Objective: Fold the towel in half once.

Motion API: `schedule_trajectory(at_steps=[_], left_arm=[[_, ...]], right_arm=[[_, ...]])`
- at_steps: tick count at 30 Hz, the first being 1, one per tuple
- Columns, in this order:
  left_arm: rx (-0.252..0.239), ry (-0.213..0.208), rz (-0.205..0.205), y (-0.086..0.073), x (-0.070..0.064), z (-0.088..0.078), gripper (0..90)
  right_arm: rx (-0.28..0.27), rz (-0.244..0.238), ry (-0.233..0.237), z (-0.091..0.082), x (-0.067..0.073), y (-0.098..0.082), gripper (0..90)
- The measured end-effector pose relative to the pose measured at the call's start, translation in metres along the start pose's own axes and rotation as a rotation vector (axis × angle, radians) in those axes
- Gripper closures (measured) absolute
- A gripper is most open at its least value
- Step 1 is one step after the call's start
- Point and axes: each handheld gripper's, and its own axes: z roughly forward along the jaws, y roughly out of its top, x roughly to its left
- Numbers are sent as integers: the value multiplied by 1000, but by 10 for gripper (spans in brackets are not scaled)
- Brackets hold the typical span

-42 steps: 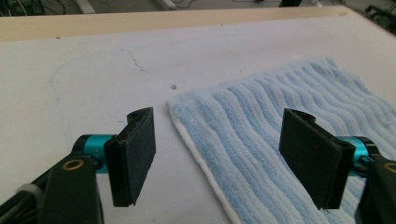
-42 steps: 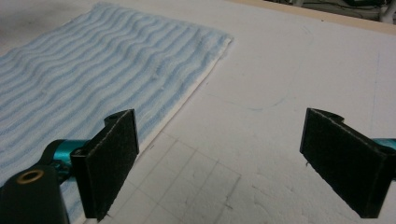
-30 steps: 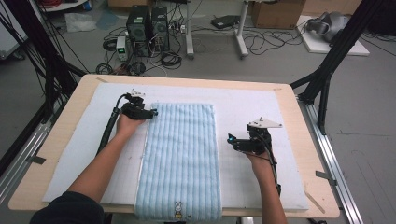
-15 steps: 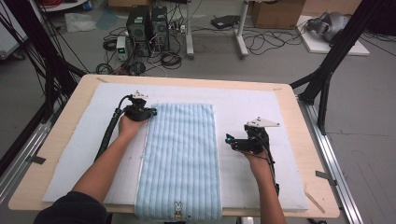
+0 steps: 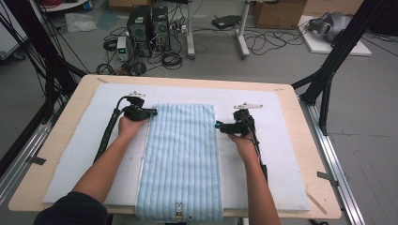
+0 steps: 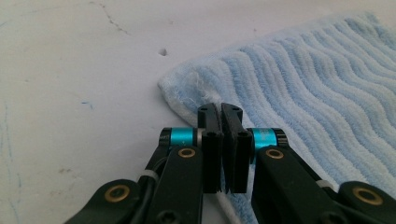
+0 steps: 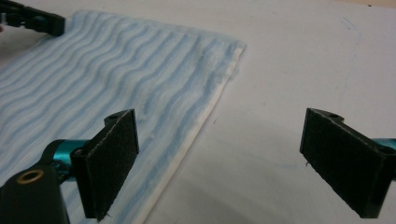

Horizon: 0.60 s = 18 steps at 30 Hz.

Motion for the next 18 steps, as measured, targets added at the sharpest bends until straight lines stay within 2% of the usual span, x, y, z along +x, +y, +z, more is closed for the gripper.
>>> schedule_trajectory(at_steps=[2,3,4,6,7,9,10,11,13,14,17,18], left_arm=[[4,2,7,0,0,0,865],[4,3,8,0,0,0,865],[4,2,9,0,0,0,865],[3,0,6,0,0,0,865],[3,0,6,0,0,0,865],[3,1,6,0,0,0,865],[3,0,6,0,0,0,865],[2,4,12,0,0,0,865],[2,6,13,0,-1,0,865],[2,6,13,0,-1,0,865],[3,2,9,0,0,0,865],[2,0,4,0,0,0,865]], right_arm=[[26,19,-1,11,-2,5,120],[29,23,0,16,-3,7,161],[29,23,0,16,-3,7,161],[46,19,-33,29,-4,14,202],[46,19,-33,29,-4,14,202],[55,3,-43,35,-3,17,278],[64,0,-47,39,-2,19,286],[109,-4,-58,47,0,21,375],[120,-17,-57,50,1,20,389],[115,-35,-92,53,5,21,447],[113,-26,-92,53,4,21,472],[106,-29,-97,53,3,21,566]])
